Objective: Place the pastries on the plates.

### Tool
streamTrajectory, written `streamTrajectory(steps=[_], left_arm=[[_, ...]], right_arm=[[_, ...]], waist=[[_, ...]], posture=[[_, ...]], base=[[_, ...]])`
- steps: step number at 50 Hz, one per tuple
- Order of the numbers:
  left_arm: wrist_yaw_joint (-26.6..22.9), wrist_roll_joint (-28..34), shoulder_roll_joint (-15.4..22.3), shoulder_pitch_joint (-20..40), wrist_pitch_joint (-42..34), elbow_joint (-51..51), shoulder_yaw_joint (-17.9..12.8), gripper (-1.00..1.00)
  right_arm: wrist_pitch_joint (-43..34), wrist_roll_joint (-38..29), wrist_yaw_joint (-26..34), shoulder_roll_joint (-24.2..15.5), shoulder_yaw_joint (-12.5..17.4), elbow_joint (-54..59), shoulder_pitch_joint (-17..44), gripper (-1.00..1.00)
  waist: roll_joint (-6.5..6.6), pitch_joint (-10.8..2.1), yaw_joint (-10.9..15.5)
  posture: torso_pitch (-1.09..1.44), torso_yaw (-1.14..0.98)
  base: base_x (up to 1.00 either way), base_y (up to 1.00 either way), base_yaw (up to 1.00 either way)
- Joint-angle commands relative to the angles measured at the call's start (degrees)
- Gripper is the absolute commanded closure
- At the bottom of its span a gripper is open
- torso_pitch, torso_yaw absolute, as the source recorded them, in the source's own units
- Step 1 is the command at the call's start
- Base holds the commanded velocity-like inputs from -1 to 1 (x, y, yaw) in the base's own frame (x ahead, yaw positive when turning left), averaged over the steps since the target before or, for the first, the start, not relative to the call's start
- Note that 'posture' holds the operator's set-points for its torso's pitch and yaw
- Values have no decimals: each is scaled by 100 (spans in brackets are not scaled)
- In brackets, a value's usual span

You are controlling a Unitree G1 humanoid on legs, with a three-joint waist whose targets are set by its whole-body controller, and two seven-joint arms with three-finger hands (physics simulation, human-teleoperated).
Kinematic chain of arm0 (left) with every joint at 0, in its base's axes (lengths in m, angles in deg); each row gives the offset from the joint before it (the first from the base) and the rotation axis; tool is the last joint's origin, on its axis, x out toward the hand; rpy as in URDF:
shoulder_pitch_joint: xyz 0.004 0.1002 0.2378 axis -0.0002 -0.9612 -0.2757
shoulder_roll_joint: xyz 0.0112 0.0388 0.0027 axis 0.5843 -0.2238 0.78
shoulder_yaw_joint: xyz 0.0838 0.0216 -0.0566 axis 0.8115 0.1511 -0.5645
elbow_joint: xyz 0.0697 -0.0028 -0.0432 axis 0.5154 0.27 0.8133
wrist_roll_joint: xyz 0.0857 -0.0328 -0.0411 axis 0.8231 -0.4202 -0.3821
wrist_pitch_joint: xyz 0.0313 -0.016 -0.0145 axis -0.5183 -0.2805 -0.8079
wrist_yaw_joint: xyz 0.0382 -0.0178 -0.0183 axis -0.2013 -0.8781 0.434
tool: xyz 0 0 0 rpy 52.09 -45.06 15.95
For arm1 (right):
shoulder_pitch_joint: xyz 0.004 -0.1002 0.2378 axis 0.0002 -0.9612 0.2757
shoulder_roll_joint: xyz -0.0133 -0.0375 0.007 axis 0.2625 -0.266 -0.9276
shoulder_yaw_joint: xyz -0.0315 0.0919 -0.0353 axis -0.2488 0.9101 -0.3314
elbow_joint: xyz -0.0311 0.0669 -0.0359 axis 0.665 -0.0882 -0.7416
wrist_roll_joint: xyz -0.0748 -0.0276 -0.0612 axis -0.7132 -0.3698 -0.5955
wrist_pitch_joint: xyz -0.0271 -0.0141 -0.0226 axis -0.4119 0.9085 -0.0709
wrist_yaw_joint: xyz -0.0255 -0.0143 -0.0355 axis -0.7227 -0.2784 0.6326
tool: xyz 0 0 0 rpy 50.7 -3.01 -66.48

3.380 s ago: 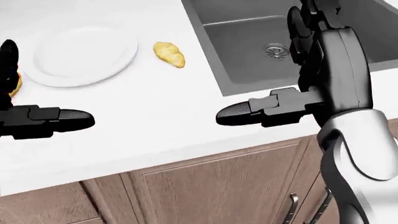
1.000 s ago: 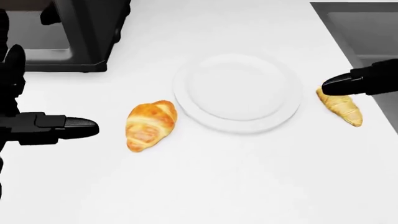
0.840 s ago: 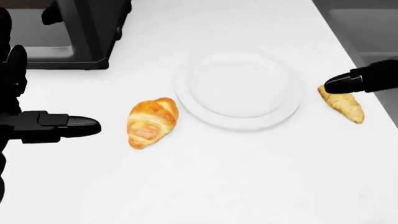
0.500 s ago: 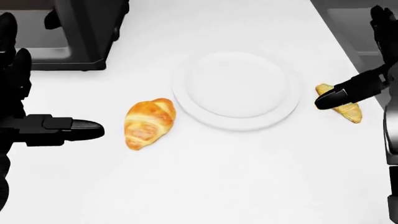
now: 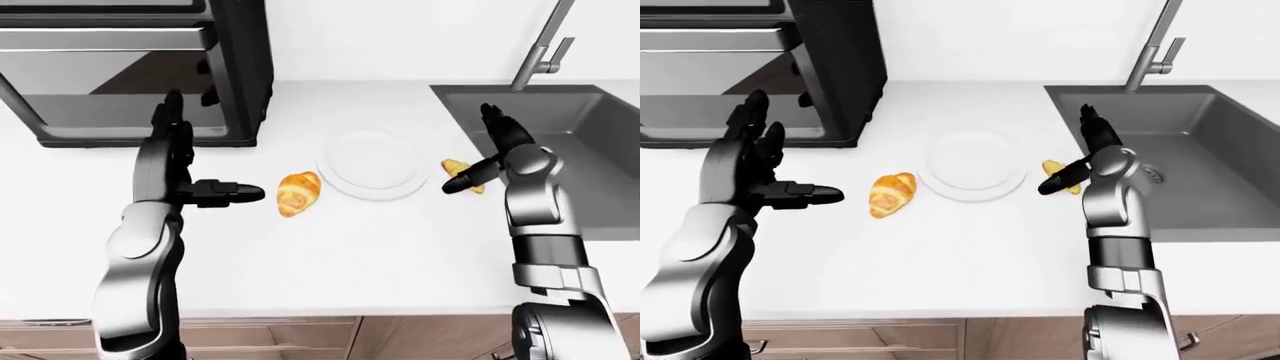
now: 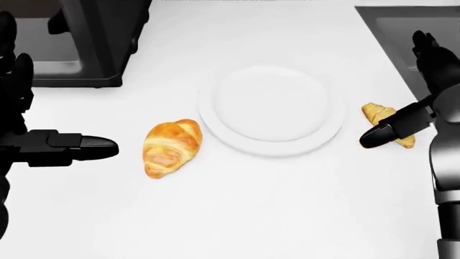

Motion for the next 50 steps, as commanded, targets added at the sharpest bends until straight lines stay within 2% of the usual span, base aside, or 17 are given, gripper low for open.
streamTrajectory(steps=[1,13,18,20,24,39,44,50], left_arm=[[10,11,50,143,190,-170,-24,-100],[23,77,4,113,273,-85,31,-100],[13,79,-13,95,260,-121,30,-100],[11,82,-3,97,253,-119,9,-100],[1,73,1,71,252,-139,-10,-100],[-28,116,43,90,224,-147,-19,-100],[-25,138,32,96,231,-144,0,-100],[-13,147,32,106,236,-130,-20,-100]], right_arm=[[130,-91,-115,-58,-28,-62,102,-100],[4,89,-65,-54,55,-170,28,-100],[-44,141,-61,-74,56,-225,-7,-88],[-70,153,-37,-74,50,-262,-25,-69],[-92,159,-27,-74,45,-285,-22,-62],[-188,178,68,-35,22,-362,-30,-15],[-241,210,114,-37,41,-406,-37,16],[-239,96,256,-32,-34,-582,-128,25]], waist=[[5,-110,0],[-17,-120,9],[-21,-121,10],[-22,-121,9],[-21,-117,2],[-18,-106,2],[-27,-116,8],[-37,-135,7]], posture=[[0,0],[0,0],[0,0],[0,0],[0,0],[0,0],[0,0],[0,0]], base=[[0,0,0],[0,0,0],[0,0,0],[0,0,0],[0,0,0],[0,0,0],[0,0,0],[0,0,0]])
